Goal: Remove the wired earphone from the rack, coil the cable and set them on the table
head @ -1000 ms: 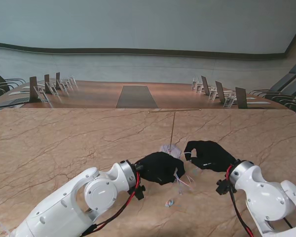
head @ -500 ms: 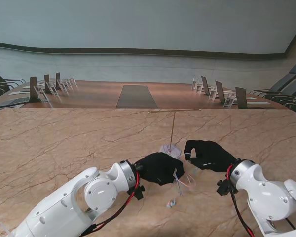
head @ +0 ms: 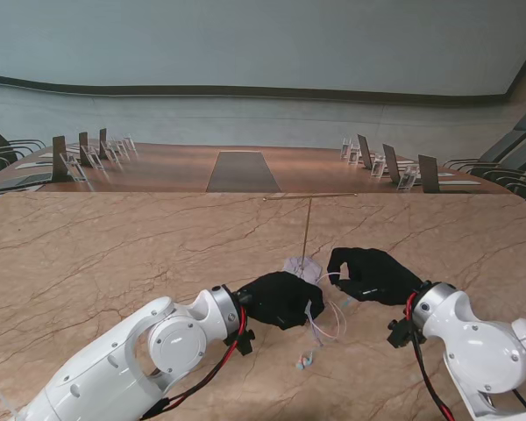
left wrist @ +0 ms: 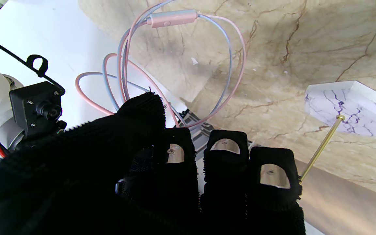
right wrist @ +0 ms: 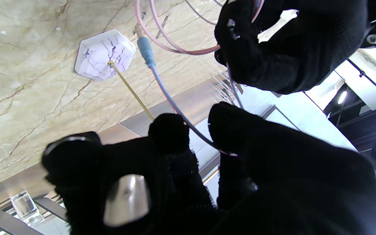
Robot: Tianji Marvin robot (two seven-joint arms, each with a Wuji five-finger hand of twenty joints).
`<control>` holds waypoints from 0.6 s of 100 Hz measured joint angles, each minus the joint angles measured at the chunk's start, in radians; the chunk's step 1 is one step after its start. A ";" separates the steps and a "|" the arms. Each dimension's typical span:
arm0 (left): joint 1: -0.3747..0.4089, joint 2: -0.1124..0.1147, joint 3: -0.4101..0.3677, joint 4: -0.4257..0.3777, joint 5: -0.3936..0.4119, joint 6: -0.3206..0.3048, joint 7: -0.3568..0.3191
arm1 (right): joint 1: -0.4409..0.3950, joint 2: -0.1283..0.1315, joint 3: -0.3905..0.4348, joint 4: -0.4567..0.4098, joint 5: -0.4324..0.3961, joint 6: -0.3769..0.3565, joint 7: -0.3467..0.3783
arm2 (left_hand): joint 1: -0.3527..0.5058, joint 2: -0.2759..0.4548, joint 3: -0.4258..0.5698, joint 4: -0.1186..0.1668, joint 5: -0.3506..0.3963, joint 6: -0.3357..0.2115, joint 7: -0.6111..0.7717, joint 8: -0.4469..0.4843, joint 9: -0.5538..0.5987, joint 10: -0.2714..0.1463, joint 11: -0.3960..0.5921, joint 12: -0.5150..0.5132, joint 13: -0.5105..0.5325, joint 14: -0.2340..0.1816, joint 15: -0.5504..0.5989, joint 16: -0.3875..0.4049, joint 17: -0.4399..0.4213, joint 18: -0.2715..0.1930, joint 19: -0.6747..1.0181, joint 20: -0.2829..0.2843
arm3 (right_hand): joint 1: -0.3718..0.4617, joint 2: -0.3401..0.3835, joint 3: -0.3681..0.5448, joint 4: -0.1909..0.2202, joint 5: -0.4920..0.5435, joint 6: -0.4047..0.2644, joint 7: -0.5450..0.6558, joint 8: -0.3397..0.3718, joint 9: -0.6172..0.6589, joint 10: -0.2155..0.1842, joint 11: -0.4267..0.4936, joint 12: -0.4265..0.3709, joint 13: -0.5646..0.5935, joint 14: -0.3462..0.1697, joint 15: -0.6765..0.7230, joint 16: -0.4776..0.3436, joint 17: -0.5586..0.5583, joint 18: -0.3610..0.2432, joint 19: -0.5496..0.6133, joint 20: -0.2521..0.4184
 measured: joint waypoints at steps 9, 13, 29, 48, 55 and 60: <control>0.000 0.000 0.000 0.000 0.001 0.000 0.000 | 0.000 0.001 0.000 -0.002 0.002 0.000 0.002 | 0.000 0.000 0.000 0.000 0.000 0.000 0.000 0.000 0.000 0.000 0.000 0.000 0.000 0.000 0.000 0.000 0.000 0.000 0.000 0.000 | 0.000 0.000 0.000 0.000 0.000 0.000 0.001 -0.003 0.000 0.000 0.000 0.000 0.000 0.000 0.000 0.000 0.000 0.000 0.000 0.000; 0.000 0.001 0.000 0.001 0.002 0.000 0.000 | 0.000 0.001 0.000 -0.002 0.002 0.000 0.002 | 0.000 0.000 0.000 0.000 0.000 0.000 0.000 0.001 0.000 0.000 0.000 0.000 0.000 0.000 0.000 0.000 0.000 0.000 0.000 0.000 | 0.000 0.000 0.000 0.000 0.000 0.000 0.002 -0.003 0.000 0.000 0.000 0.000 0.000 0.000 0.000 0.000 0.000 0.000 0.000 0.000; 0.000 0.001 -0.002 0.003 0.008 0.000 0.001 | -0.001 0.001 -0.003 -0.009 0.016 0.013 0.003 | 0.000 0.000 0.000 0.000 0.000 0.000 -0.001 0.008 0.000 0.000 0.000 0.000 0.000 0.000 -0.001 0.000 0.000 0.000 -0.001 0.000 | 0.000 0.000 0.000 0.000 0.000 0.001 0.002 -0.004 0.000 0.000 0.000 0.000 0.000 0.000 0.000 0.000 0.000 0.000 0.000 0.000; 0.000 -0.001 0.000 0.007 0.006 0.001 0.016 | 0.000 0.002 -0.029 -0.012 0.035 0.041 -0.001 | 0.000 0.000 0.000 0.000 0.000 0.000 -0.001 0.008 0.000 0.000 0.000 0.000 0.000 0.000 -0.001 0.000 0.000 0.000 -0.001 0.000 | 0.011 -0.001 0.000 0.000 0.000 0.017 0.003 -0.007 0.000 0.000 0.000 0.000 0.000 0.000 0.000 0.000 0.000 0.000 0.000 0.000; 0.000 -0.002 0.001 0.008 0.004 0.003 0.021 | 0.000 0.002 -0.037 -0.012 0.040 0.050 -0.008 | 0.000 0.000 0.000 0.000 0.000 0.000 -0.001 0.008 0.000 0.000 0.000 0.000 0.000 0.000 -0.001 0.000 0.000 0.000 -0.001 0.000 | 0.012 -0.001 0.000 0.000 0.000 0.021 0.003 -0.007 0.000 0.000 0.000 0.000 0.000 0.000 0.000 0.000 0.000 0.000 0.000 0.000; 0.000 -0.003 0.001 0.008 0.003 0.003 0.025 | -0.001 0.000 -0.043 -0.011 0.045 0.055 -0.016 | 0.000 0.000 0.000 0.000 0.000 0.000 -0.001 0.008 0.000 0.000 0.000 0.000 0.000 0.000 -0.001 0.000 0.000 0.000 -0.001 0.000 | 0.011 -0.001 0.000 0.000 0.000 0.022 0.003 -0.007 0.000 0.000 0.000 0.000 0.000 0.000 0.000 0.000 0.000 0.000 0.000 0.000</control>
